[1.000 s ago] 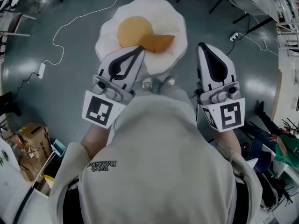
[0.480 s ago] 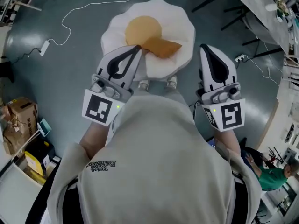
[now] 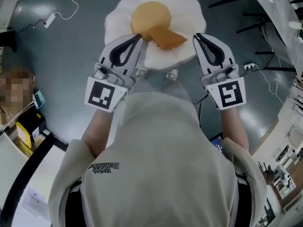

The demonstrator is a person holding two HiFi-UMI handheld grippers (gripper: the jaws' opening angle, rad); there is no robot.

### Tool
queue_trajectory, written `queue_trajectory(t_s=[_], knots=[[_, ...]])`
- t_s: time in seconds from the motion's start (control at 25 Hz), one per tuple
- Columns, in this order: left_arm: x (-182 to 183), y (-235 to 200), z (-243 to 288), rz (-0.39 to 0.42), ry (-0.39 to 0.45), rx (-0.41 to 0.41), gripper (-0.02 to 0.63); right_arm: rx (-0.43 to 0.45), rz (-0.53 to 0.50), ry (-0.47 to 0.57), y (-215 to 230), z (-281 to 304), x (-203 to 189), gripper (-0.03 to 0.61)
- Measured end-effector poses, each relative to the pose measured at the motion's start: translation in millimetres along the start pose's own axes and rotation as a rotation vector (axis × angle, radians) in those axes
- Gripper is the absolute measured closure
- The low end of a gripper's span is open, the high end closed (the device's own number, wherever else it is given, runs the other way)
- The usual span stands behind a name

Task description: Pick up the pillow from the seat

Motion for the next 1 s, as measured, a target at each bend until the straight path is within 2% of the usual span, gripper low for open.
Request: queue_trajectory(t_s=[0.04,0.12,0.2,0.32,0.4,0.56,0.76,0.88,1.0], knots=[[-5.6,0.6,4.5,-0.006,-0.014,0.008,0.604,0.029,-0.014,-0.036,2.6,6.0,-9.5,0.556],[-16.6,2.6,13.0,-0.018,-0.037,0.018,0.604,0.075,-0.027,-0.092,5.6,18.3,-29.3,0.44],[-29.9,4.7,22.4,-0.026,-0.06,0.022,0.604,0.119,-0.043,-0.129,6.3,30.7,-49.6,0.412],[-55.4,5.6,35.6,-0.058,-0.082,0.031,0.604,0.215,-0.081,-0.196,0.5,52.7,-83.4,0.297],[-77.3,5.5,44.3,-0.074,-0.102,0.039,0.604,0.277,-0.112,-0.243,-6.1,68.4,-109.3,0.26],[-132.0,7.2,62.7,-0.079,-0.146,0.039,0.604,0.365,-0.187,-0.336,-20.1,97.5,-168.8,0.216],[-205.6,3.6,75.2,-0.132,-0.144,0.08,0.604,0.444,-0.299,-0.391,-41.1,133.3,-239.7,0.19],[-255.5,4.9,88.1,-0.124,-0.19,0.044,0.604,0.503,-0.362,-0.425,-51.7,149.7,-280.1,0.172],[-302.4,0.4,93.4,-0.14,-0.265,0.007,0.604,0.528,-0.361,-0.459,-63.5,167.6,-315.6,0.164]])
Point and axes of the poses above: the fingertips, and each gripper's own axes: z forward along the fingers, y to its right, x out of its top, the point moved 10 cm from there along -z, backward along the fingers, and after that the axes turned 7 degrees about -x, right-handed, at the moved point
